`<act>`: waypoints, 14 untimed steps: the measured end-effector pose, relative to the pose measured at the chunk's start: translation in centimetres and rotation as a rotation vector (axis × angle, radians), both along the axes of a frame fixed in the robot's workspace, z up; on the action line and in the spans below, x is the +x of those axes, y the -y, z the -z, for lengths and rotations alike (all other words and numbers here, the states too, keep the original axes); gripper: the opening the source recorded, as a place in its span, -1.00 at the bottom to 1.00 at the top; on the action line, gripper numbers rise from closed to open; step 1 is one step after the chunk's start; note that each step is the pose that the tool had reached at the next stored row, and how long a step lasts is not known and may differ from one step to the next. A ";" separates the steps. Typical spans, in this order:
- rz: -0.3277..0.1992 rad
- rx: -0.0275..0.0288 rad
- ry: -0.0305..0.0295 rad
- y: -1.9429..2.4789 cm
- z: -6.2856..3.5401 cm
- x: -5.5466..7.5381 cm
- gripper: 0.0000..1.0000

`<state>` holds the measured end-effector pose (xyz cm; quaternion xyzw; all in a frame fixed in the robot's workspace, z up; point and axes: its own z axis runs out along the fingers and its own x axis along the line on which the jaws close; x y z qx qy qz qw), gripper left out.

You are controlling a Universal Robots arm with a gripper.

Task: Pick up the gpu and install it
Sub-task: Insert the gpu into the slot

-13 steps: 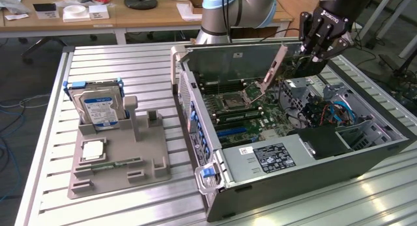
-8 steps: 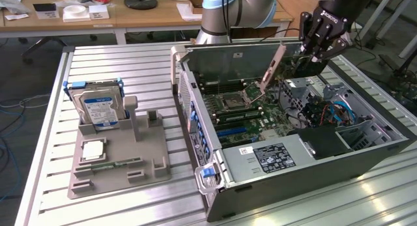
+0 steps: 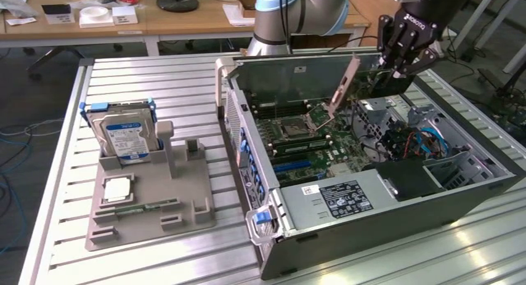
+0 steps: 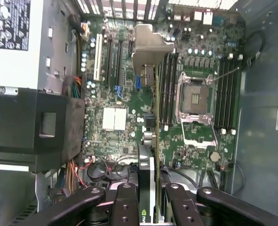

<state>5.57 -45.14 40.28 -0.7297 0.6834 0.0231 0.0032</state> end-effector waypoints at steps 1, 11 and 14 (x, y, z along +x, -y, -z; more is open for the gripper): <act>0.000 0.0005 0.0054 0.00 0.01 -0.1 -0.47; 0.053 0.0003 0.0076 0.00 0.10 -0.4 -0.47; 0.053 0.0011 0.0235 0.00 0.16 -0.5 -0.47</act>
